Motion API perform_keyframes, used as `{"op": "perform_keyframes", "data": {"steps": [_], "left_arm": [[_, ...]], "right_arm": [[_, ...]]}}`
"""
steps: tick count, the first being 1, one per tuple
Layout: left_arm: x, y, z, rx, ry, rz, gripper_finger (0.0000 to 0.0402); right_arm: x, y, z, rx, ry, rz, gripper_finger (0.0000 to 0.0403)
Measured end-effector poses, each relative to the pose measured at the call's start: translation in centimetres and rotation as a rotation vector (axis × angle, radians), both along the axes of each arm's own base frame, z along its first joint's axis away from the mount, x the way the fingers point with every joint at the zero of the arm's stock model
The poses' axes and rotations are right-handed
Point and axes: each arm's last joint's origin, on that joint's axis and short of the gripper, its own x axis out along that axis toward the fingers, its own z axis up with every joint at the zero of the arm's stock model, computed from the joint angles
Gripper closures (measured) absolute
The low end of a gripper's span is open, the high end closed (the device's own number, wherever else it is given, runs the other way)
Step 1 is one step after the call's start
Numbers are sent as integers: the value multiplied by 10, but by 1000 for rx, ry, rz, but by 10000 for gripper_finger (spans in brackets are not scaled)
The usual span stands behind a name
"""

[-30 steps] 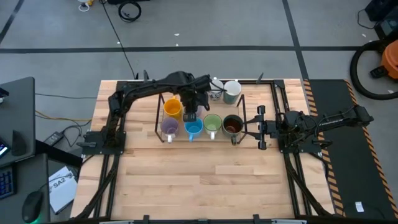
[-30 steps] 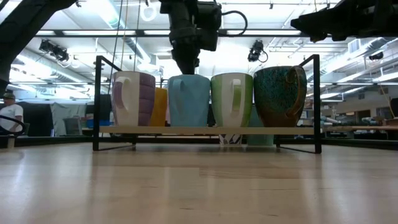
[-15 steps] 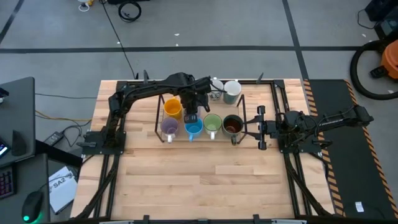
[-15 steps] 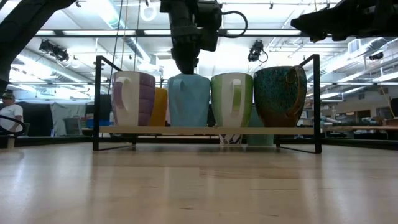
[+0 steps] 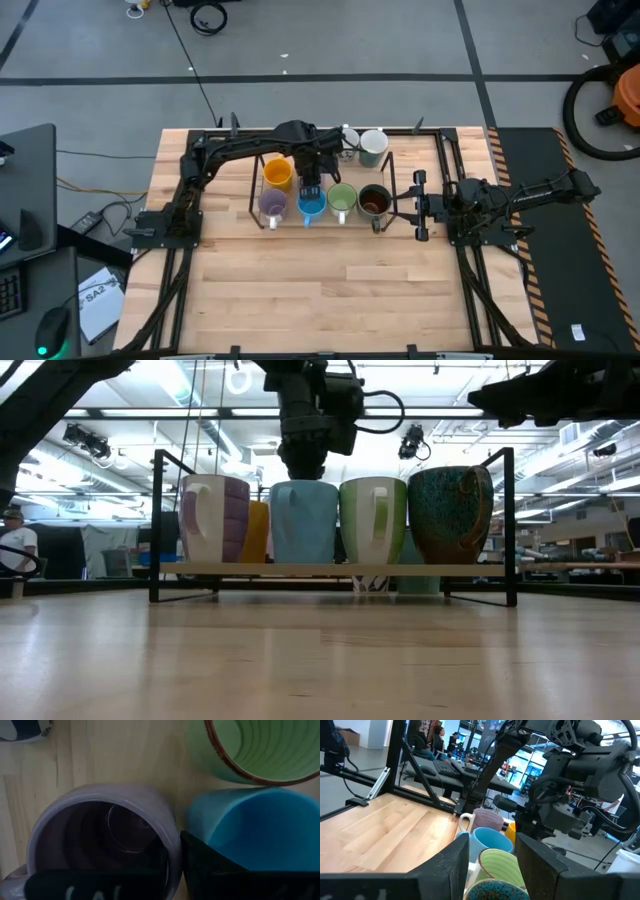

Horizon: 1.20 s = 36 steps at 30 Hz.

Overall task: Place coffee mugs
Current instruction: Put the violet mug on the shelf

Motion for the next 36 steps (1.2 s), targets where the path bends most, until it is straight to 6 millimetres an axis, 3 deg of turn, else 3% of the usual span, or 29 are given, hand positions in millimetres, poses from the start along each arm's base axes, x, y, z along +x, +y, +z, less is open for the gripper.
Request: {"op": "perform_keyframes", "data": {"steps": [25, 36], "left_arm": [[3, 0, 1, 2, -27, 23, 351], [2, 0, 1, 2, -26, 22, 312]], "right_arm": [[0, 1, 0, 14, 2, 20, 236], [0, 1, 0, 13, 1, 20, 236]]}}
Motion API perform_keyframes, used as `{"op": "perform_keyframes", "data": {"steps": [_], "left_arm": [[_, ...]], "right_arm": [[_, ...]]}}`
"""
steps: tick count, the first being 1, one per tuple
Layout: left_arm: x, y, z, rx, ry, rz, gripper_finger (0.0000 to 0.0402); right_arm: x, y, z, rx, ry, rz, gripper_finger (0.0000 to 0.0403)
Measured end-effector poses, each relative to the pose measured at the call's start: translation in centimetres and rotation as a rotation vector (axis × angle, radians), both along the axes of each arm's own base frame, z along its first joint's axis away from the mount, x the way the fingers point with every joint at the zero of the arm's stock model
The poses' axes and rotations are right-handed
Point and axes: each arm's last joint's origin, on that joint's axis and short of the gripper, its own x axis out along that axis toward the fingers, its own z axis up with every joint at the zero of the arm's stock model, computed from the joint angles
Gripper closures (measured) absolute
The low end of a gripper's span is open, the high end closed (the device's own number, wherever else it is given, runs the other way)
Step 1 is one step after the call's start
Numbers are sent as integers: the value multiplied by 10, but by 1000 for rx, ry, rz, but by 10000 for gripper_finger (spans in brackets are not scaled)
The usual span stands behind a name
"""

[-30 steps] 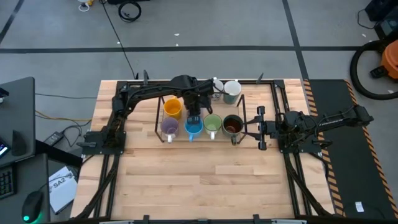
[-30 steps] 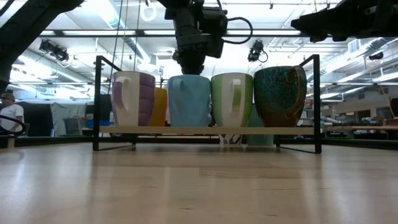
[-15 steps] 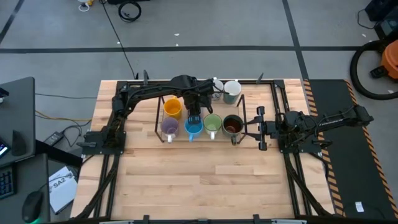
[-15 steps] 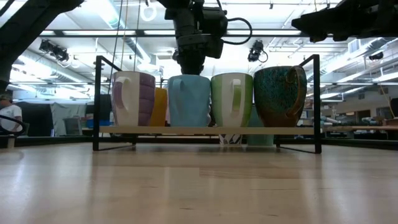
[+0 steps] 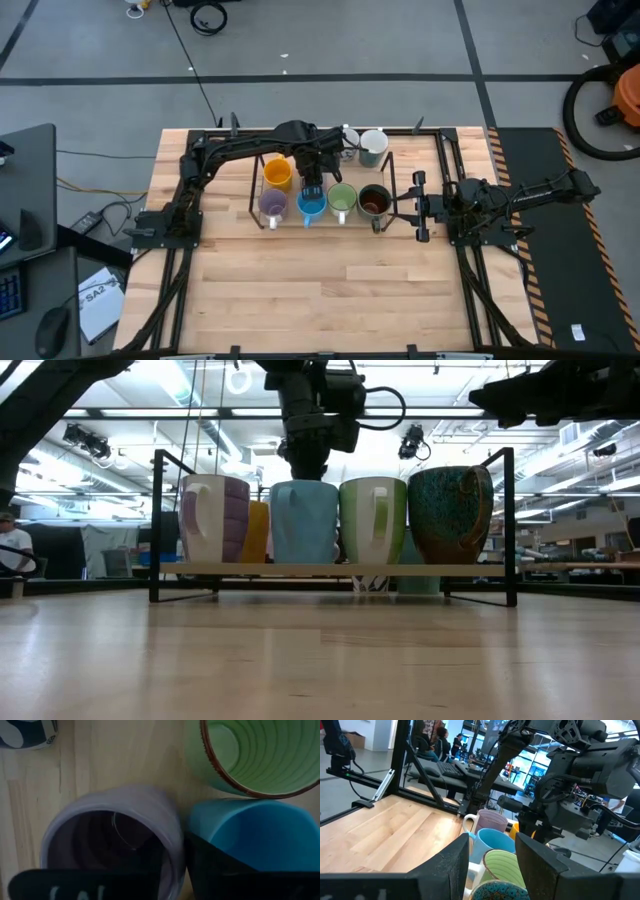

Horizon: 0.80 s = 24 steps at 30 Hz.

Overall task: Place coffee mugs
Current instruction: Put the violet mug on the shelf

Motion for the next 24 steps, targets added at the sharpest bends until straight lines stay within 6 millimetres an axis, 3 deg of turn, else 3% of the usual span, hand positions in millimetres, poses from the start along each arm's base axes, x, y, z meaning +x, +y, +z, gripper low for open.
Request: {"op": "perform_keyframes", "data": {"steps": [24], "left_arm": [[-3, 0, 6, -1, 21, -16, 305]], "right_arm": [[0, 0, 1, -6, -7, 0, 237]]}}
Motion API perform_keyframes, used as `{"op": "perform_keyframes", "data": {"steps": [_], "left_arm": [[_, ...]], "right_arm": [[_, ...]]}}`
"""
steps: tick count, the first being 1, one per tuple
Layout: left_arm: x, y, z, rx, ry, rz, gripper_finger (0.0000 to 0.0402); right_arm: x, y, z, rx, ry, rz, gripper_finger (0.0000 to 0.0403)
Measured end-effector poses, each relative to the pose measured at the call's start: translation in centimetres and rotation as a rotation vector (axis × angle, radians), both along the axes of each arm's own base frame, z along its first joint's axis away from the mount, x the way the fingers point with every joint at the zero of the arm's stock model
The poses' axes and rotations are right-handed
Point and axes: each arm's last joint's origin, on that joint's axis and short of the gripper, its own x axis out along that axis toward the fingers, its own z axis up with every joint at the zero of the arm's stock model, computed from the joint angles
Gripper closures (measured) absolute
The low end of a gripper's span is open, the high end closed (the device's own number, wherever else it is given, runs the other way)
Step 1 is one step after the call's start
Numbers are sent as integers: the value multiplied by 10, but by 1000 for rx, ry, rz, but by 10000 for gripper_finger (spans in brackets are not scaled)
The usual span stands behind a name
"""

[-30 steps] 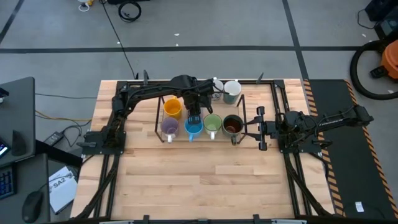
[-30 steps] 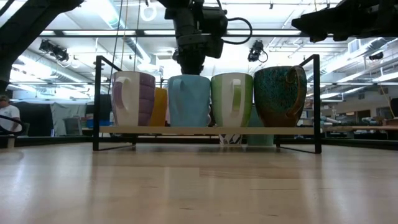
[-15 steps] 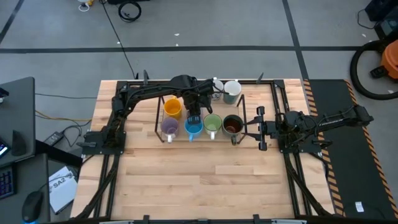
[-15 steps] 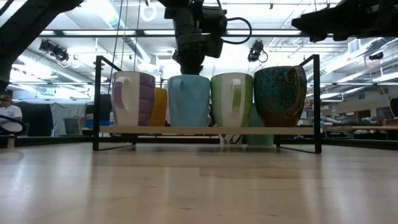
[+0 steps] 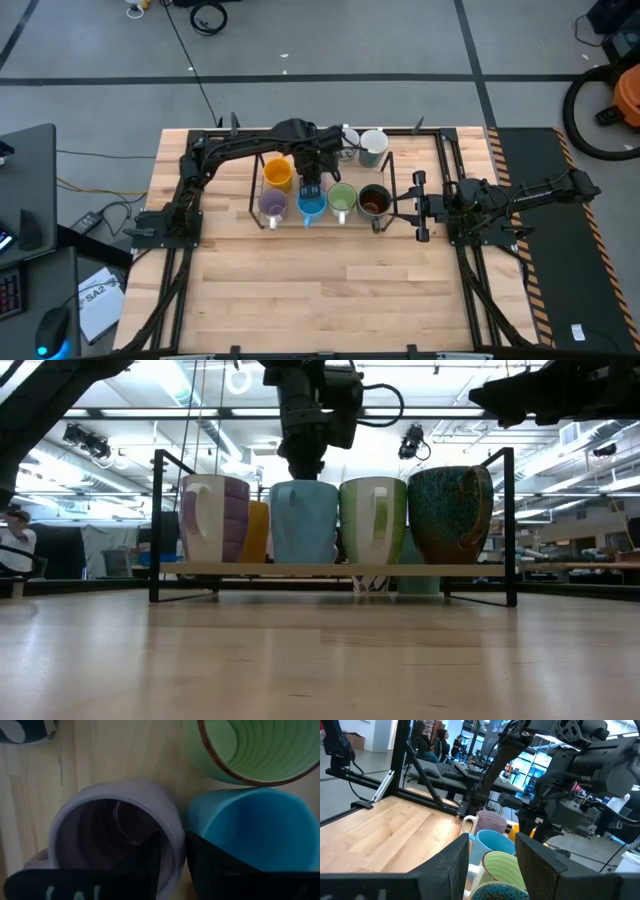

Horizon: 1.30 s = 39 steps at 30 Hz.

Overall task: Place coffee mugs
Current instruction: Put the violet mug on the shelf

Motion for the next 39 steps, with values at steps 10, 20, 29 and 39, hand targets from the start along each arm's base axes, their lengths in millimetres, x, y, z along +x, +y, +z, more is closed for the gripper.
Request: {"op": "perform_keyframes", "data": {"steps": [10, 20, 29, 39], "left_arm": [[-1, -2, 16, -29, -31, -1, 305], [-2, -1, 21, 20, -22, -9, 305], [13, 6, 26, 145, -162, -51, 305], [26, 18, 24, 200, -319, -37, 305]], "right_arm": [[0, 0, 0, 0, -1, 0, 237], [0, 0, 0, 0, -1, 0, 237], [0, 0, 1, 1, -10, 0, 237], [0, 0, 1, -7, -10, 0, 237]]}}
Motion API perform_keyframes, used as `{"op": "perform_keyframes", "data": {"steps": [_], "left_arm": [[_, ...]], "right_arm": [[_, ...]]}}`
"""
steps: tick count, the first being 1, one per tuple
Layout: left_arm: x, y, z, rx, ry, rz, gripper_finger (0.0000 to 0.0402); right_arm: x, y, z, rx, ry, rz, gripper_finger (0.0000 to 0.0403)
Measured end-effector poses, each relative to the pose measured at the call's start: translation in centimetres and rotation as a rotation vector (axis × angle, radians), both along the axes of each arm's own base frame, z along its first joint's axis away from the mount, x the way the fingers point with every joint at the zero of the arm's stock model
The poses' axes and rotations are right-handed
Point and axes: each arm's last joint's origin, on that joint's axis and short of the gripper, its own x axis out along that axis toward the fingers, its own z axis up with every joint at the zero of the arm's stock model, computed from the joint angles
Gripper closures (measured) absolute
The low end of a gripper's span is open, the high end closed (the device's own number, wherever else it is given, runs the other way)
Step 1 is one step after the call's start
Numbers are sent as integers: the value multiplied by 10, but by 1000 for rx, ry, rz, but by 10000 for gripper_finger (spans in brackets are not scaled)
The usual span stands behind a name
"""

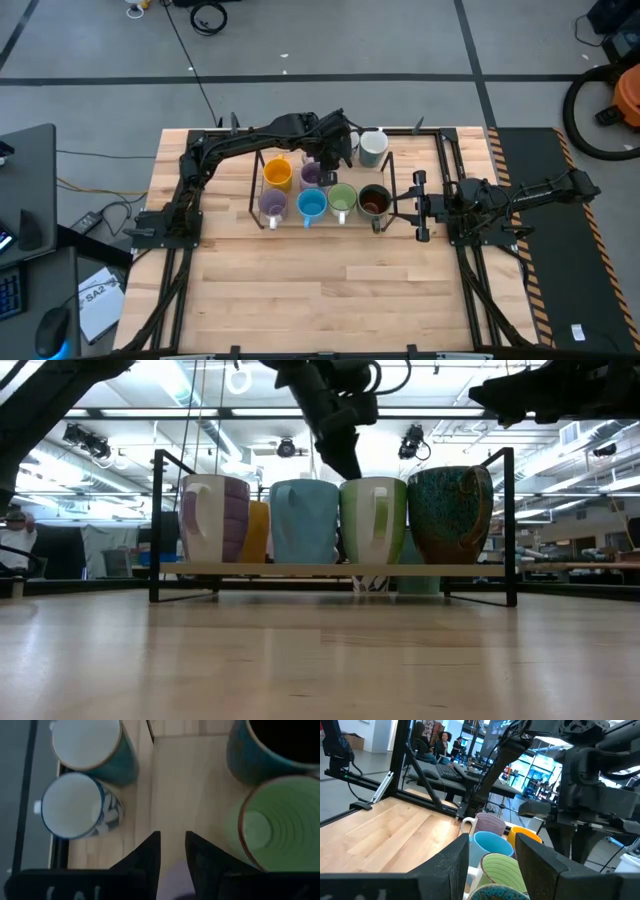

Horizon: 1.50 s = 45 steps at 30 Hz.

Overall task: Place coffee mugs
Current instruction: Put the violet mug on the shelf

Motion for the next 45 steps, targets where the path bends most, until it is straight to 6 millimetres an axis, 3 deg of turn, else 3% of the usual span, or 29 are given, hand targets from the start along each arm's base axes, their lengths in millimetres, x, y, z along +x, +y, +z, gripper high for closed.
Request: {"op": "perform_keyframes", "data": {"steps": [7, 14, 34, 45], "left_arm": [[0, 11, -21, -32, -7, 19, 305], [-4, 7, -34, -58, 58, 16, 306], [-13, 11, -37, -88, 138, 41, 306], [-8, 13, -31, -58, 80, 26, 306]], "right_arm": [[0, 0, 0, -1, 0, 0, 236], [0, 0, 1, -1, -5, 0, 236], [0, 0, 1, 0, -6, 0, 237], [0, 0, 1, -1, -5, -1, 237]]}}
